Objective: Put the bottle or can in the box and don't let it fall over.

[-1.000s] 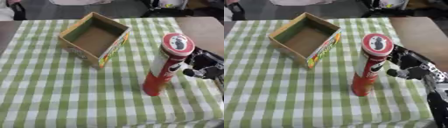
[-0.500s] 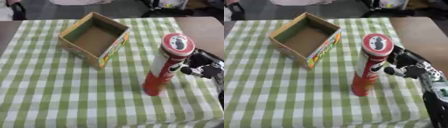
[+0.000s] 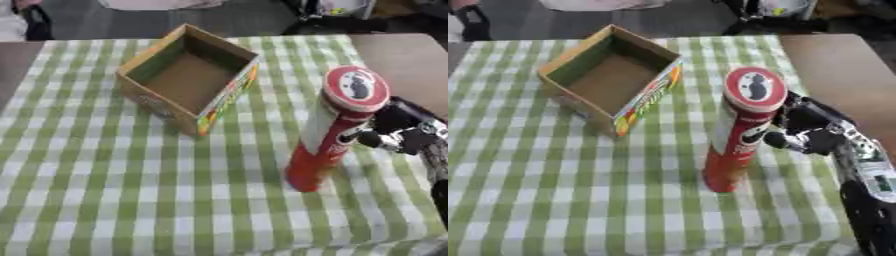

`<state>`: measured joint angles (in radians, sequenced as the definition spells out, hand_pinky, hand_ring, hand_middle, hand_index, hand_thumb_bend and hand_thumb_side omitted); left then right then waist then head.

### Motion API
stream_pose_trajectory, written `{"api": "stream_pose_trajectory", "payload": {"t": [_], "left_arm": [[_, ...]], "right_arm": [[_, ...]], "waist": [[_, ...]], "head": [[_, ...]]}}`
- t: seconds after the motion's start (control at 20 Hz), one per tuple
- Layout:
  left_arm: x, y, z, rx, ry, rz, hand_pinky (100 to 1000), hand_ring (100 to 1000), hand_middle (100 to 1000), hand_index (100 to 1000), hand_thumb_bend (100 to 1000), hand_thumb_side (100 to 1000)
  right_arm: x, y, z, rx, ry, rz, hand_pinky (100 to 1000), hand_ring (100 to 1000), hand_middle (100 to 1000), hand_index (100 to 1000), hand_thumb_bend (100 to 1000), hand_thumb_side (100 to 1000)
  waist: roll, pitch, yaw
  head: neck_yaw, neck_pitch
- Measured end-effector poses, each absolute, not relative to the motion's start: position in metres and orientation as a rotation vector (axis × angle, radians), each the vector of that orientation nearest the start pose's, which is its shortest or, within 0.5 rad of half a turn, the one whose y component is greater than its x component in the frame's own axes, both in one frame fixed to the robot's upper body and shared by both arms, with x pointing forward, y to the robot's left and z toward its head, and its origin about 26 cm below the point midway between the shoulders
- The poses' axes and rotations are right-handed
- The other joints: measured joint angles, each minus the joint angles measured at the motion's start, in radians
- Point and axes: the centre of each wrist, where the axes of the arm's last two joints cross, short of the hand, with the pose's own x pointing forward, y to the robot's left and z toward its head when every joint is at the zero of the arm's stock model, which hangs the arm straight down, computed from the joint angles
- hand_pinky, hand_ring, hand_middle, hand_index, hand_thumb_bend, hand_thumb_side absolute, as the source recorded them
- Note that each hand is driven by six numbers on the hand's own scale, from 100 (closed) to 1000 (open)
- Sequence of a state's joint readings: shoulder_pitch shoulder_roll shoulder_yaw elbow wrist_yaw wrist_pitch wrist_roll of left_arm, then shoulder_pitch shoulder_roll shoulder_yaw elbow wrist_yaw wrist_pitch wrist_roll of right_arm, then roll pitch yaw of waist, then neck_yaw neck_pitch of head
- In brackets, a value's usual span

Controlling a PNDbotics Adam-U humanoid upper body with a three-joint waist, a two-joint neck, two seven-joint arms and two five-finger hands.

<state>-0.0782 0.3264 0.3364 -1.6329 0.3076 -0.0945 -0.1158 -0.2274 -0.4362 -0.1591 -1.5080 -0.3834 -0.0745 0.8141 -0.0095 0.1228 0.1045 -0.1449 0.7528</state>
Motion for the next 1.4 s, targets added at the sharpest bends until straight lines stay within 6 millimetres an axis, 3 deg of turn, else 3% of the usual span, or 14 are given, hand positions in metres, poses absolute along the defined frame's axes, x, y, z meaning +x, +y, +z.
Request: {"api": "stream_pose_trajectory", "payload": {"t": [1.0,1.25,1.4], "left_arm": [[0.281,0.4,0.075,0.169,-1.888,0.092,1000,1000,1000,794,200,767],[0.281,0.4,0.075,0.17,-1.888,0.091,1000,1000,1000,794,200,768],[0.281,0.4,0.075,0.17,-1.888,0.091,1000,1000,1000,794,200,768]], "right_arm": [[0.327,-0.366,0.098,0.458,-1.761,0.746,1000,1000,1000,1000,546,204],[0.328,-0.363,0.096,0.426,-1.742,0.751,1000,1000,1000,1000,522,304],[0.328,-0.361,0.095,0.43,-1.741,0.752,1000,1000,1000,1000,526,300]], "waist": [[-0.002,0.0,0.0],[-0.002,0.002,0.001],[-0.002,0.003,0.001]], "head": [[-0.004,0.0],[-0.006,0.0],[-0.006,0.0]]}}
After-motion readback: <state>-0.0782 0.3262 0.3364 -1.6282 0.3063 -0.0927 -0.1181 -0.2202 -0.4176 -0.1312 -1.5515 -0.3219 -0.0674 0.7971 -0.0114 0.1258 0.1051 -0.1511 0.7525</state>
